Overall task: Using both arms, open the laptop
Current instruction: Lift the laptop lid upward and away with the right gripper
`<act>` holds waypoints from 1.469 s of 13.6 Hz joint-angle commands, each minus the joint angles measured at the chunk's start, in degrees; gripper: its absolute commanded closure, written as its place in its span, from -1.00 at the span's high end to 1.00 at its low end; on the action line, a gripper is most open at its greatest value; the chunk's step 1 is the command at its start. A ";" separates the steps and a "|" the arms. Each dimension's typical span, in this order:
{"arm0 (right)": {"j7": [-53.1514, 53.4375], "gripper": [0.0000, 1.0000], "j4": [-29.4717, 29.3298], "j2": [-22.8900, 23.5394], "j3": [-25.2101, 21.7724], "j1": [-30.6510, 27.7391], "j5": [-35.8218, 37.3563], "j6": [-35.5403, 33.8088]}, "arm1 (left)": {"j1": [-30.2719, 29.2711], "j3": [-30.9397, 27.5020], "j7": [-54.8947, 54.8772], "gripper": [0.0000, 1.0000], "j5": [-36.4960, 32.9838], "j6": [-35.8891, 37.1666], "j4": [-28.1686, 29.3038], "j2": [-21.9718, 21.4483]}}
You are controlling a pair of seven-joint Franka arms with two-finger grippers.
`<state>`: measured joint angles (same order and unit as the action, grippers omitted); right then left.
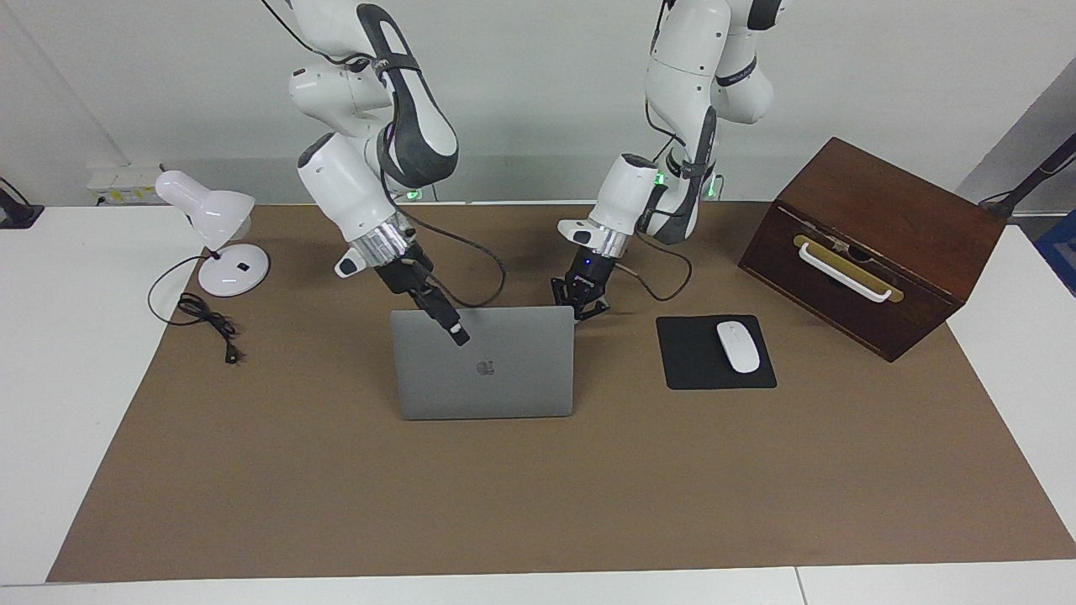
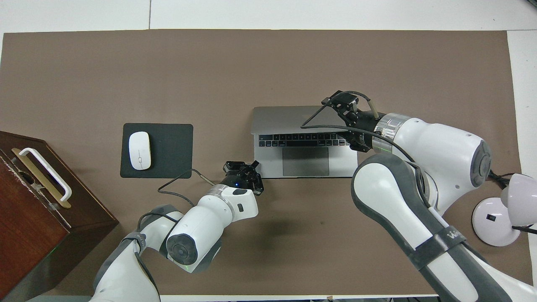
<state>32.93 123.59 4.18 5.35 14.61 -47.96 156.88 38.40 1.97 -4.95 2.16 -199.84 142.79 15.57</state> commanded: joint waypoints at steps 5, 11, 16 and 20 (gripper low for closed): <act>-1.55 1.00 -7.65 4.43 0.18 -2.65 7.26 0.62 | 1.16 -0.91 -0.59 -1.00 -0.32 -0.90 -0.93 3.32; -1.64 1.00 -13.98 7.77 0.18 -4.40 11.83 -1.93 | 1.16 -1.00 -0.59 -1.00 -0.32 -0.90 -0.93 3.32; -1.64 1.00 -16.62 9.88 0.18 -4.67 14.21 -2.63 | 1.16 -1.00 -0.59 -1.00 -0.23 -0.90 -0.93 3.41; -0.94 1.00 -17.06 9.45 -0.08 -5.11 15.52 -7.09 | 1.16 -1.00 -0.59 -1.00 -0.23 -0.90 -0.93 3.41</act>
<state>32.62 108.46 12.95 5.13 10.73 -34.42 153.58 38.45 1.91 -4.99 2.16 -199.94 142.79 15.62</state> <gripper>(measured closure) 0.000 0.991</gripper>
